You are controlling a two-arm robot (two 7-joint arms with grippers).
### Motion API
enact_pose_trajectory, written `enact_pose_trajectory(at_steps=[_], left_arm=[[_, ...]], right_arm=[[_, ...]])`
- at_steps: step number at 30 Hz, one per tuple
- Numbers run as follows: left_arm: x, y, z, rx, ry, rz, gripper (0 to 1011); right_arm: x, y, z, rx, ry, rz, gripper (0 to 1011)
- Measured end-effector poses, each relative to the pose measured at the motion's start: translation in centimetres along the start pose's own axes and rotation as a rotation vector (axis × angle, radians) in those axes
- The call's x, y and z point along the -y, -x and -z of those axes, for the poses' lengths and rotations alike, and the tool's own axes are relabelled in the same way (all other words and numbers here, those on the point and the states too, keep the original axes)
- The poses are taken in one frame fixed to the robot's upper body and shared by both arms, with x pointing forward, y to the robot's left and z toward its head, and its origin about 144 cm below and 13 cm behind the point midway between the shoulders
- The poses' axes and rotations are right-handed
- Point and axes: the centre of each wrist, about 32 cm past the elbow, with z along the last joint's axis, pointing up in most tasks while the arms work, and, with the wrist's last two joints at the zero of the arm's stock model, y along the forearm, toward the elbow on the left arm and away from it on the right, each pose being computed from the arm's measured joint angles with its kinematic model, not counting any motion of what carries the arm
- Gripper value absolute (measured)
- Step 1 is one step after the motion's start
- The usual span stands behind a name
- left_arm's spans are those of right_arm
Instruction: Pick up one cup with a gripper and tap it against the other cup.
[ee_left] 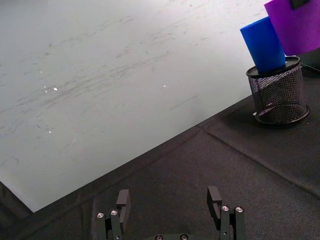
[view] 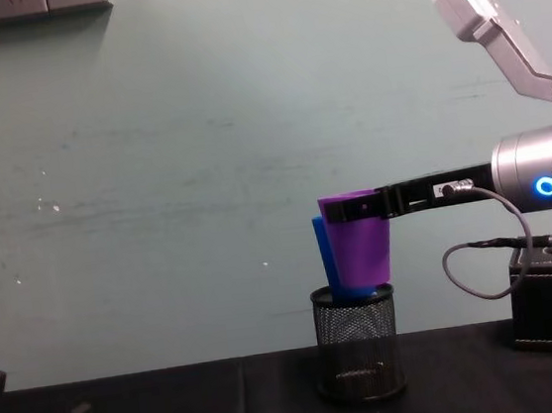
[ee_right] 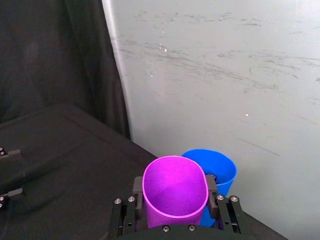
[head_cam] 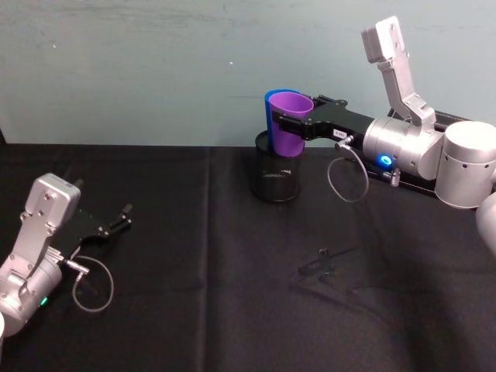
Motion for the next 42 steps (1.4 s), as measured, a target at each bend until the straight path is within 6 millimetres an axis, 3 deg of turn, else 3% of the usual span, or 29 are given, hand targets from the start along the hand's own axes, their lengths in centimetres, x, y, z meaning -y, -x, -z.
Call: enact_pose_trajectory(at_steps=[15, 29, 42], left_arm=[[0.0, 0.0, 0.0, 0.0, 0.0, 0.0, 1011], [0.0, 0.0, 0.0, 0.0, 0.0, 0.0, 1011], [0.0, 0.0, 0.0, 0.0, 0.0, 0.0, 1011]], right_arm=[[1.0, 0.0, 0.2, -0.027, -0.027, -0.051, 718], [6.7, 1.1, 1.0, -0.041, -0.016, -0.184, 718], [9.3, 3.5, 1.2, 0.063, -0.007, -0.282, 718]])
